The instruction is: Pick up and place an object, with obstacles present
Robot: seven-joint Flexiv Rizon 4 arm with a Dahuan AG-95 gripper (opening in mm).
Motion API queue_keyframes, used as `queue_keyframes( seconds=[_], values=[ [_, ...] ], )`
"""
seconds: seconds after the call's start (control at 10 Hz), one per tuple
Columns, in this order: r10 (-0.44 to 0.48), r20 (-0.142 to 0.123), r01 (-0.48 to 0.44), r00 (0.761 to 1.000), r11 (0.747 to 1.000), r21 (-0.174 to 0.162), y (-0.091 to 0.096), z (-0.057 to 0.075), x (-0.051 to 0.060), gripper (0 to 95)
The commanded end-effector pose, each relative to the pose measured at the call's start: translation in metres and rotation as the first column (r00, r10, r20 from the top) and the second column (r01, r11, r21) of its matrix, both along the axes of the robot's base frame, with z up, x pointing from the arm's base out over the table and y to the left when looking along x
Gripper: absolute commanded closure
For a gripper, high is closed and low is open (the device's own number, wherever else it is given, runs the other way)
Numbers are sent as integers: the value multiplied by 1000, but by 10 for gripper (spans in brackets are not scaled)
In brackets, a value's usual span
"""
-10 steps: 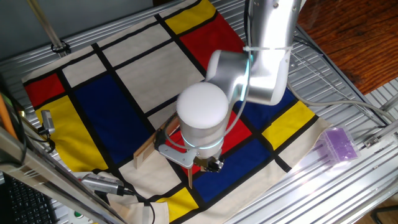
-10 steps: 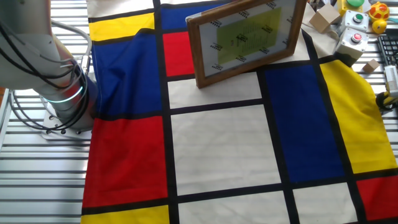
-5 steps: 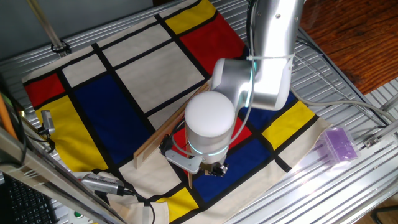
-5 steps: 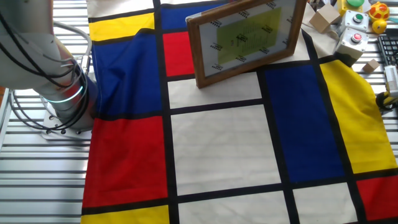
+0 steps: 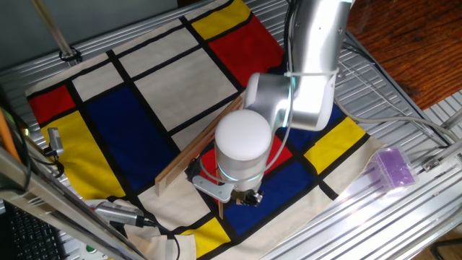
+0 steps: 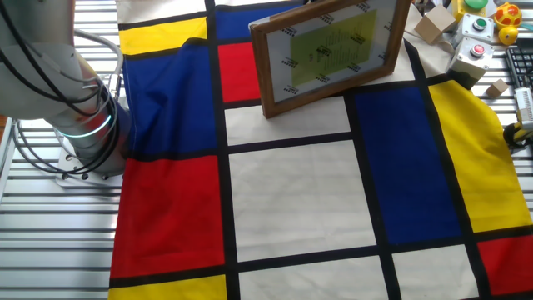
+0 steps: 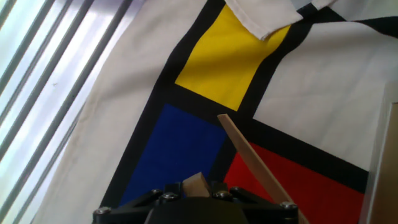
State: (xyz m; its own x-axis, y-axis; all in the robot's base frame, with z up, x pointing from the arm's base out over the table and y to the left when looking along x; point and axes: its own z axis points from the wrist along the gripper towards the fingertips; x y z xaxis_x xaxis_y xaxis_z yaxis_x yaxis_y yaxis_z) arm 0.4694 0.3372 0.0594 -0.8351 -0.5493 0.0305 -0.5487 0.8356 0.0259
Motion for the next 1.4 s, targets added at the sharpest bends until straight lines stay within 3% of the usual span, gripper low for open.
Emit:
queue_keyframes(
  seconds=[0.1,0.2,0.3,0.4,0.5,0.8,1.0,1.2,1.4],
  values=[
    [1,0,-1,1000,1000,-1,0,0,0,950],
    [6,-1,-6,1000,1000,-2,0,-1,0,950],
    [12,-4,-12,1000,1000,-2,0,-1,0,760],
    [16,-4,-16,1000,1000,-2,0,-1,0,760],
    [17,-4,-17,1000,1000,-1,0,-1,0,570],
    [19,-3,-19,1000,1000,-1,0,-1,0,570],
    [-12,-3,12,1000,1000,4,1,5,-1,950],
    [-26,-8,26,1000,1000,11,4,22,-4,950],
    [-33,-15,33,999,999,37,2,53,-12,950]
  ],
)
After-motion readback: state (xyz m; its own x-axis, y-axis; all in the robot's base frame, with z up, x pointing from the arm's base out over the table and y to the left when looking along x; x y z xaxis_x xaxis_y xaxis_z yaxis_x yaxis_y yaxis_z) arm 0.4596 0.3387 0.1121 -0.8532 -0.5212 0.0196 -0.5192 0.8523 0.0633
